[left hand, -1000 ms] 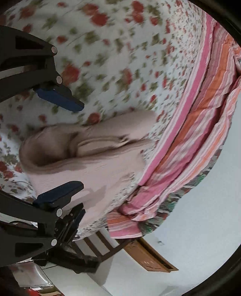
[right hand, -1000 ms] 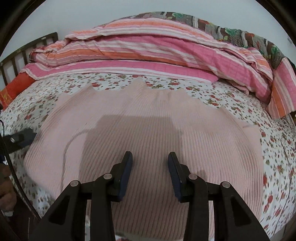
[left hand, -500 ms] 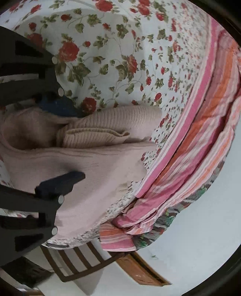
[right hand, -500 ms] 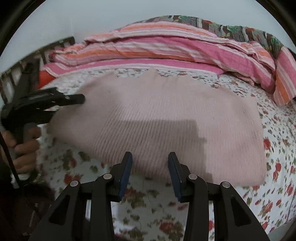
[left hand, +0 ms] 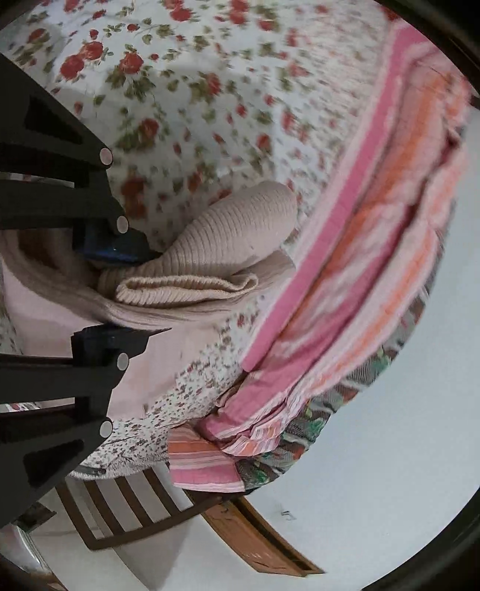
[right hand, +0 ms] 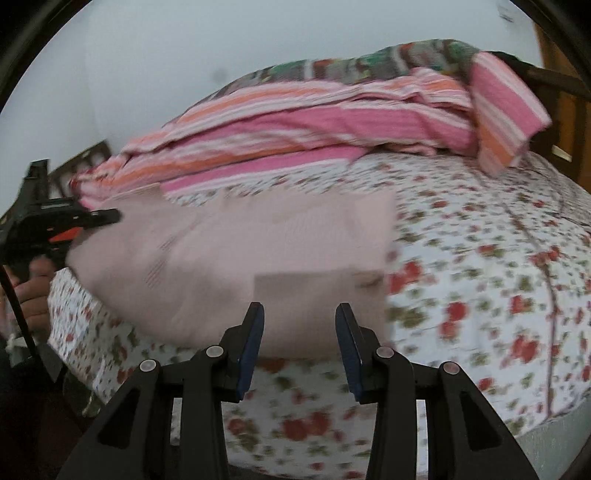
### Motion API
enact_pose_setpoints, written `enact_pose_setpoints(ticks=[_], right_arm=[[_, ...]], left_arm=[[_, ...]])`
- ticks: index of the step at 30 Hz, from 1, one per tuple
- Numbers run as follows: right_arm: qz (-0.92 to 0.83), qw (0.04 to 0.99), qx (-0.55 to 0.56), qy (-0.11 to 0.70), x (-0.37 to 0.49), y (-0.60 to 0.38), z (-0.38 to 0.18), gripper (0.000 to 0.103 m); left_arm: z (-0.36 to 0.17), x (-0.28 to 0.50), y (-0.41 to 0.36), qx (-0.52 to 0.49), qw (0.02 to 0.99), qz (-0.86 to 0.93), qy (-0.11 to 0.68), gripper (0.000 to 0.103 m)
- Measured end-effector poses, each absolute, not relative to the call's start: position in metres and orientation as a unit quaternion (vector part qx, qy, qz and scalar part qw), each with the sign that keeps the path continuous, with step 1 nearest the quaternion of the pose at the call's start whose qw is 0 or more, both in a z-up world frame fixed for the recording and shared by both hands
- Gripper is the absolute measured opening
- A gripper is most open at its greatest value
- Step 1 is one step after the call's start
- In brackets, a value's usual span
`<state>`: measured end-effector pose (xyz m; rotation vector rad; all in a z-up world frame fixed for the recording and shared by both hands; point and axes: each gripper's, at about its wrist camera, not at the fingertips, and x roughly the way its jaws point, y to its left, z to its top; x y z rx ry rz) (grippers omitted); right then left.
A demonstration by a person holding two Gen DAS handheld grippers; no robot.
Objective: Fold small clothes
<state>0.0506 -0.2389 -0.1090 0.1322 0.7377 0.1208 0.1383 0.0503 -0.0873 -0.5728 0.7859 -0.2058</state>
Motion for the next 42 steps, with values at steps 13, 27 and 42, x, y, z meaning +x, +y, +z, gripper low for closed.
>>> enact_pose_setpoints(ticks=[13, 27, 42], right_arm=[[-0.038, 0.93, 0.138, 0.339, 0.024, -0.352, -0.092, 0.04], [-0.007, 0.929, 0.161, 0.334, 0.028, -0.366, -0.085, 0.041], [0.067, 0.926, 0.15, 0.34, 0.109, -0.281, -0.105, 0.009]], left_arm=[[-0.084, 0.162, -0.164, -0.172, 0.872, -0.167, 0.428, 0.024], [-0.072, 0.162, -0.154, -0.155, 0.871, -0.255, 0.391, 0.062], [-0.129, 0.144, -0.044, -0.147, 0.879, -0.169, 0.42, 0.062]])
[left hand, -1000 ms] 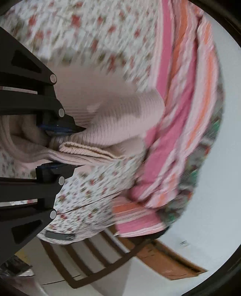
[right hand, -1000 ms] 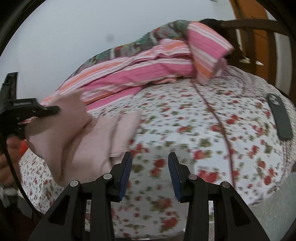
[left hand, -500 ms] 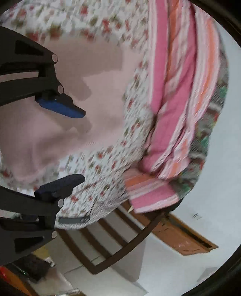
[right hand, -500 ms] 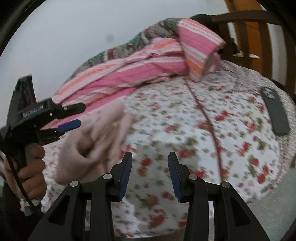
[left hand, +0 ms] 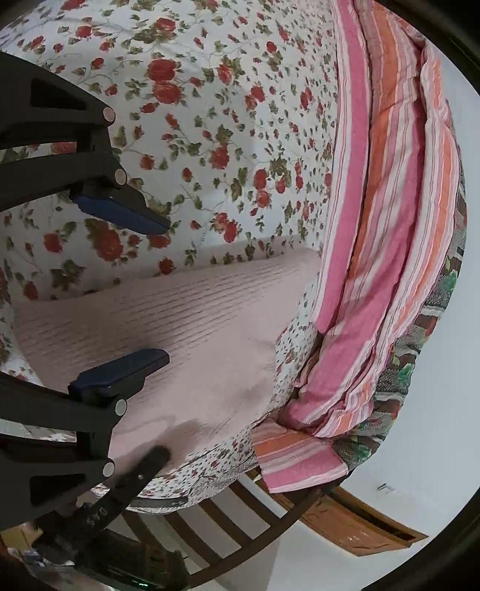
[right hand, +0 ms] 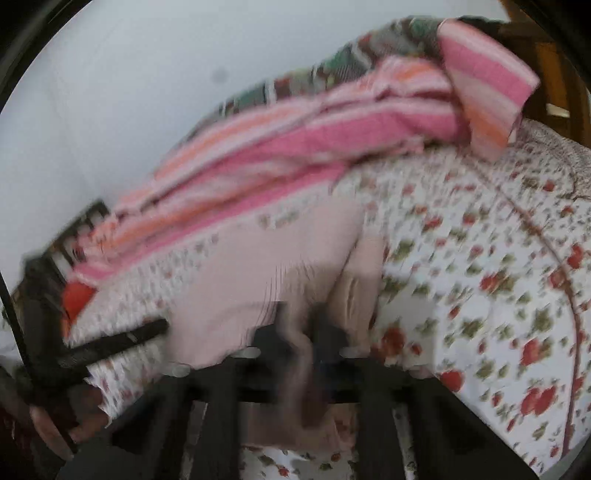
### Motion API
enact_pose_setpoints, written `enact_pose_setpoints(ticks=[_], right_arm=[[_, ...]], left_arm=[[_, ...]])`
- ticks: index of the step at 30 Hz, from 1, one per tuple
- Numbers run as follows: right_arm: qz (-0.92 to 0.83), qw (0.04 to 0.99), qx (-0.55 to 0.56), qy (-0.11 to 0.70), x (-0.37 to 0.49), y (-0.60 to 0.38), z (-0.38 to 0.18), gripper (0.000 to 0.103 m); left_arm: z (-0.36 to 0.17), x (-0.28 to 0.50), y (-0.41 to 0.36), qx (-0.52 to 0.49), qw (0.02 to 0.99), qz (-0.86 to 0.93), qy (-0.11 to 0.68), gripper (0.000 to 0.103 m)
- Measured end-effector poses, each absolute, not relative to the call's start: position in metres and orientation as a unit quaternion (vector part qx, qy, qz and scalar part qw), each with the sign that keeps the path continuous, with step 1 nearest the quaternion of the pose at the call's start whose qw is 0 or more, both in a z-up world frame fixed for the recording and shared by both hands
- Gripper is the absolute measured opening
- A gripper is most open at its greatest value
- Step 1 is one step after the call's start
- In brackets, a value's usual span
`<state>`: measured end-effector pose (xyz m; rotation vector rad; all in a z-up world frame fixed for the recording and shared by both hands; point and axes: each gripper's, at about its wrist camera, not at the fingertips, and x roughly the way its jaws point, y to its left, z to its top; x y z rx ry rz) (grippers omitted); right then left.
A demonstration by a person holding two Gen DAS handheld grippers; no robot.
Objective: Fold small clothes
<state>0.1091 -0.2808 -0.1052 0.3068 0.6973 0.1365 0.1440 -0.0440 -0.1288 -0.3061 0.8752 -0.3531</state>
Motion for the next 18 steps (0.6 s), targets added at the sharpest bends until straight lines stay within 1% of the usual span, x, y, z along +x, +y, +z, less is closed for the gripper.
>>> enact_pose_setpoints(ticks=[2, 3, 6, 8, 10, 11, 12, 13, 14, 15, 17, 18], right_arm=[[0.047, 0.945, 0.125, 0.298, 0.094, -0.283, -0.103, 0.007], [0.045, 0.945, 0.126, 0.299, 0.09, -0.288, -0.108, 0.007], [0.025, 0.923, 0.157, 0.35, 0.09, -0.297, -0.141, 0.006], [0.021, 0.928, 0.128, 0.349, 0.084, -0.293, -0.139, 0.007], [0.026, 0.929, 0.124, 0.347, 0.08, -0.293, -0.127, 0.01], [0.031, 0.928, 0.137, 0.346, 0.081, -0.297, -0.124, 0.015], [0.039, 0.924, 0.157, 0.346, 0.082, -0.302, -0.121, 0.027], [0.041, 0.922, 0.168, 0.347, 0.084, -0.305, -0.121, 0.044], [0.044, 0.92, 0.178, 0.347, 0.087, -0.308, -0.121, 0.049], [0.046, 0.918, 0.186, 0.348, 0.092, -0.311, -0.121, 0.052], [0.053, 0.911, 0.203, 0.356, 0.104, -0.313, -0.122, 0.055], [0.062, 0.905, 0.214, 0.363, 0.113, -0.313, -0.124, 0.056]], left_arm=[[-0.136, 0.139, -0.046, -0.15, 0.878, -0.185, 0.415, 0.062], [-0.14, 0.137, -0.049, -0.149, 0.876, -0.195, 0.415, 0.063], [-0.148, 0.139, -0.061, -0.148, 0.872, -0.206, 0.418, 0.066], [-0.151, 0.141, -0.062, -0.152, 0.868, -0.211, 0.423, 0.067], [-0.152, 0.141, -0.06, -0.156, 0.867, -0.214, 0.422, 0.067], [-0.152, 0.141, -0.057, -0.159, 0.867, -0.215, 0.421, 0.067], [-0.152, 0.14, -0.055, -0.161, 0.867, -0.217, 0.419, 0.067], [-0.151, 0.14, -0.052, -0.162, 0.868, -0.218, 0.416, 0.067], [-0.151, 0.139, -0.05, -0.163, 0.868, -0.219, 0.415, 0.067], [-0.151, 0.139, -0.048, -0.163, 0.868, -0.22, 0.414, 0.067], [-0.151, 0.139, -0.042, -0.16, 0.869, -0.219, 0.413, 0.067], [-0.151, 0.138, -0.039, -0.16, 0.871, -0.218, 0.411, 0.065]])
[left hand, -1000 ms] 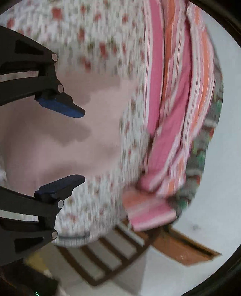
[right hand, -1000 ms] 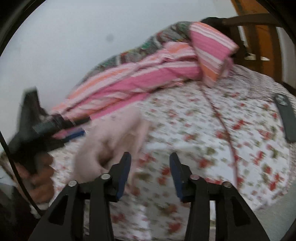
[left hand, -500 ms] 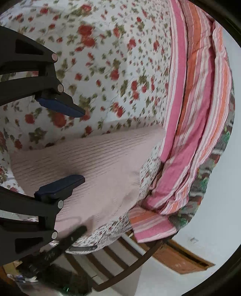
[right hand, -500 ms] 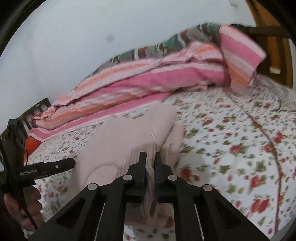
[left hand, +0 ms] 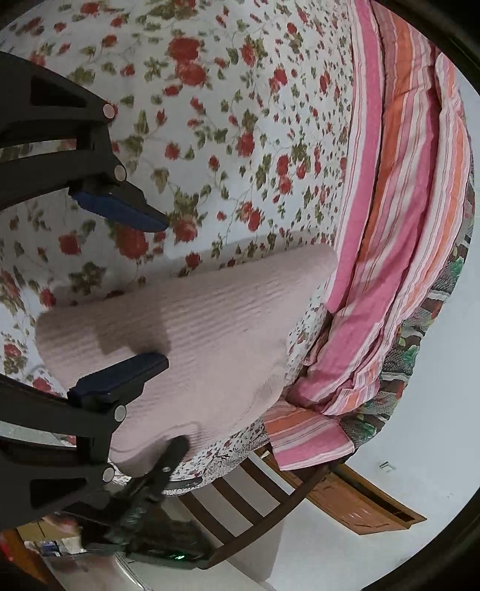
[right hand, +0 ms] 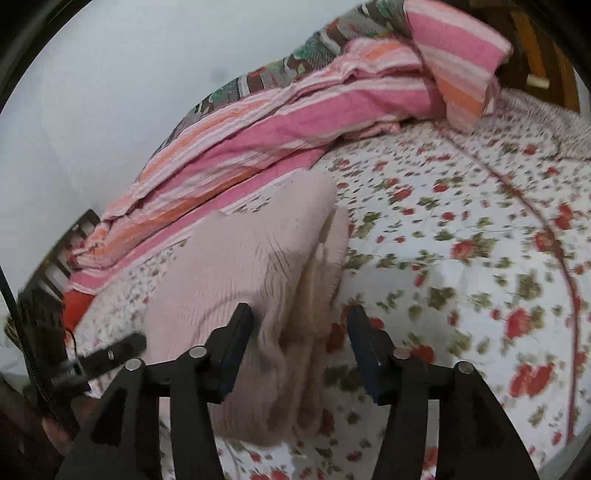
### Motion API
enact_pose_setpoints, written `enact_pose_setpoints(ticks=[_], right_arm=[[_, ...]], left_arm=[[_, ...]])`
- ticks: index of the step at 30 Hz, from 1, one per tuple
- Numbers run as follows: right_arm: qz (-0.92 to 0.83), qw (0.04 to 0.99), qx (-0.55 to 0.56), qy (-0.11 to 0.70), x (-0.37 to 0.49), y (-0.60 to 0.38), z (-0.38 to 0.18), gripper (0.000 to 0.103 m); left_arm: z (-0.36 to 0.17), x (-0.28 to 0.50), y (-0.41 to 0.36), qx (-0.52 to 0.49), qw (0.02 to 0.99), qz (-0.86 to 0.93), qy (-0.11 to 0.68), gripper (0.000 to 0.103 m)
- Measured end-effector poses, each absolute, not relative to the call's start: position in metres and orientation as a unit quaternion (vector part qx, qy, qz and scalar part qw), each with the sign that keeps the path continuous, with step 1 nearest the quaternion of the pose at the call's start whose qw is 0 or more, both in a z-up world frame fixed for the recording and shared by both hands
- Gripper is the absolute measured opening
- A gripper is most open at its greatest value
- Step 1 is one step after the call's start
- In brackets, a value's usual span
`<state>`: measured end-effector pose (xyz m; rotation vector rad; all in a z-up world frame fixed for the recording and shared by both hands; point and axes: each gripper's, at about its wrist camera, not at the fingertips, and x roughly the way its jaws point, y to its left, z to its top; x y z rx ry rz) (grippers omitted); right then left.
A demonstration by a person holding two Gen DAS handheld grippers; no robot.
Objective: Fold small clothes
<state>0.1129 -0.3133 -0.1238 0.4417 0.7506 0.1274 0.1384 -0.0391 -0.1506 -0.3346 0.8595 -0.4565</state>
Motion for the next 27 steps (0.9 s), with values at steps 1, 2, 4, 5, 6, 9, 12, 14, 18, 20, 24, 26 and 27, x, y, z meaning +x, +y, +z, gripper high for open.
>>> enact_pose_setpoints(ticks=[1, 2, 4, 5, 6, 9, 12, 14, 18, 20, 24, 26, 27], right_arm=[[0.065, 0.902, 0.219, 0.366, 0.119, -0.313, -0.125, 0.056], [0.066, 0.901, 0.223, 0.367, 0.123, -0.312, -0.126, 0.058], [0.065, 0.897, 0.221, 0.377, 0.135, -0.308, -0.132, 0.069], [0.065, 0.893, 0.223, 0.385, 0.141, -0.307, -0.136, 0.07], [0.074, 0.887, 0.234, 0.392, 0.147, -0.306, -0.142, 0.072], [0.094, 0.872, 0.262, 0.402, 0.159, -0.308, -0.152, 0.077], [0.107, 0.868, 0.262, 0.409, 0.169, -0.304, -0.156, 0.08], [0.108, 0.865, 0.26, 0.415, 0.173, -0.302, -0.157, 0.08], [0.121, 0.856, 0.265, 0.427, 0.172, -0.294, -0.154, 0.057], [0.125, 0.857, 0.26, 0.427, 0.171, -0.293, -0.15, 0.046], [0.15, 0.861, 0.295, 0.387, 0.153, -0.299, -0.127, 0.038], [0.157, 0.871, 0.304, 0.354, 0.141, -0.299, -0.108, 0.038], [0.148, 0.883, 0.298, 0.332, 0.134, -0.298, -0.09, 0.038]], left_arm=[[-0.15, 0.138, -0.035, -0.16, 0.872, -0.217, 0.408, 0.065], [-0.15, 0.137, -0.03, -0.162, 0.874, -0.216, 0.405, 0.065], [-0.15, 0.135, -0.022, -0.169, 0.874, -0.219, 0.399, 0.065], [-0.15, 0.135, -0.017, -0.174, 0.874, -0.221, 0.396, 0.065], [-0.151, 0.134, -0.013, -0.179, 0.874, -0.223, 0.392, 0.065], [-0.152, 0.132, -0.004, -0.191, 0.875, -0.228, 0.383, 0.065], [-0.154, 0.133, 0.0, -0.205, 0.871, -0.233, 0.38, 0.065], [-0.156, 0.134, 0.001, -0.219, 0.867, -0.237, 0.381, 0.065], [-0.158, 0.13, 0.001, -0.229, 0.863, -0.243, 0.379, 0.065], [-0.157, 0.126, 0.003, -0.234, 0.863, -0.245, 0.374, 0.065], [-0.15, 0.118, 0.012, -0.232, 0.867, -0.239, 0.371, 0.064], [-0.142, 0.112, 0.022, -0.226, 0.874, -0.228, 0.364, 0.064], [-0.14, 0.111, 0.027, -0.228, 0.876, -0.226, 0.361, 0.064]])
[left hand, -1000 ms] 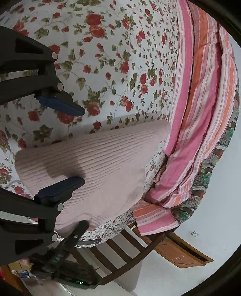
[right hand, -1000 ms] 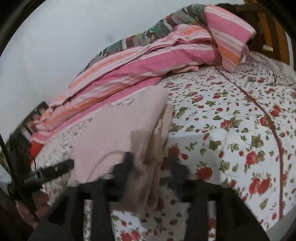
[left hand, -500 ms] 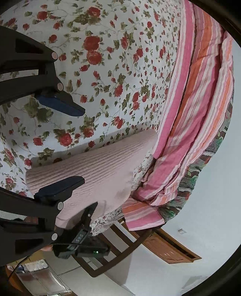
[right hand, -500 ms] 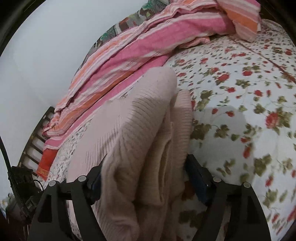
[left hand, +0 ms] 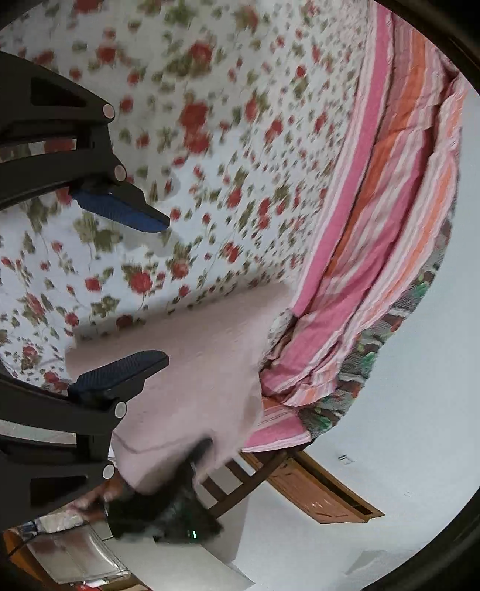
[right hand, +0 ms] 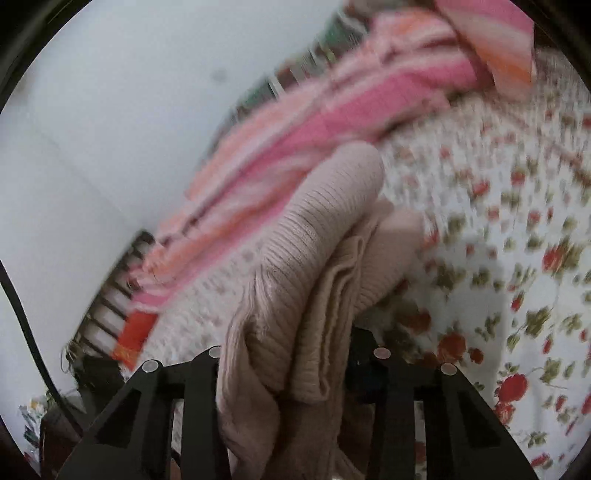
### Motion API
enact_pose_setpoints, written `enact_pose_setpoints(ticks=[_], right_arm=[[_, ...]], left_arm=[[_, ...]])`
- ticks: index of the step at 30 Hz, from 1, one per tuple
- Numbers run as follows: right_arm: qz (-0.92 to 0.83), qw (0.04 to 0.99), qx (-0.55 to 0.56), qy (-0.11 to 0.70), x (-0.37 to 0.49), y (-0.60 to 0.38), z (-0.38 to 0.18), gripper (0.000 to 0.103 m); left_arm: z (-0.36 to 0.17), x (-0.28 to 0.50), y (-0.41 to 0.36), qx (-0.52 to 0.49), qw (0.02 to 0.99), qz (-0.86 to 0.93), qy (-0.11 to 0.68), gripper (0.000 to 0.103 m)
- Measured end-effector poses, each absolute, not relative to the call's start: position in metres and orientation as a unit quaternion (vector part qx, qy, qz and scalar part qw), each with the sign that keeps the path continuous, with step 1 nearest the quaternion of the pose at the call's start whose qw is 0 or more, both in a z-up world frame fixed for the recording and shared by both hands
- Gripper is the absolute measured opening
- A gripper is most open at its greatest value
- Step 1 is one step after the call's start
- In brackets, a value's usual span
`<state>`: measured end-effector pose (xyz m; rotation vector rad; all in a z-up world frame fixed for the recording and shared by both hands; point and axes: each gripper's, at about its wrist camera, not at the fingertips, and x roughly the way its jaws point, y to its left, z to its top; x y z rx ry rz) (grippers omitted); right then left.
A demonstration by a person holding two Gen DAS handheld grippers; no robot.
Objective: Fold small clothes
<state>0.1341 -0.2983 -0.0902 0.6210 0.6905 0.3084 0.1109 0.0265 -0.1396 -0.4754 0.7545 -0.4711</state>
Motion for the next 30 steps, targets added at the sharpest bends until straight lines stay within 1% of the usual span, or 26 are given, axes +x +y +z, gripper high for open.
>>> enact_pose_setpoints(ticks=[3, 6, 9, 16, 20, 26, 29, 30], right_arm=[[0.118, 0.91, 0.269, 0.292, 0.121, -0.295, -0.048, 0.034], [0.067, 0.93, 0.221, 0.286, 0.119, -0.286, -0.016, 0.032], [0.034, 0.938, 0.17, 0.299, 0.128, -0.269, -0.006, 0.031], [0.031, 0.938, 0.151, 0.311, 0.145, -0.238, 0.003, 0.03], [0.049, 0.935, 0.163, 0.312, 0.161, -0.215, 0.01, 0.03], [0.109, 0.917, 0.232, 0.306, 0.199, -0.185, 0.01, 0.03], [0.155, 0.902, 0.291, 0.278, 0.213, -0.181, -0.004, 0.03], [0.16, 0.892, 0.318, 0.279, 0.22, -0.186, -0.019, 0.03]], left_arm=[[-0.13, 0.103, 0.048, -0.239, 0.88, -0.216, 0.35, 0.064], [-0.124, 0.099, 0.063, -0.249, 0.882, -0.215, 0.339, 0.064], [-0.122, 0.097, 0.075, -0.265, 0.88, -0.218, 0.33, 0.064], [-0.129, 0.099, 0.094, -0.277, 0.875, -0.219, 0.332, 0.063], [-0.131, 0.104, 0.102, -0.287, 0.869, -0.219, 0.337, 0.063], [-0.123, 0.112, 0.103, -0.263, 0.88, -0.21, 0.337, 0.063], [-0.127, 0.116, 0.101, -0.25, 0.882, -0.204, 0.343, 0.063], [-0.129, 0.117, 0.099, -0.247, 0.882, -0.203, 0.347, 0.063]])
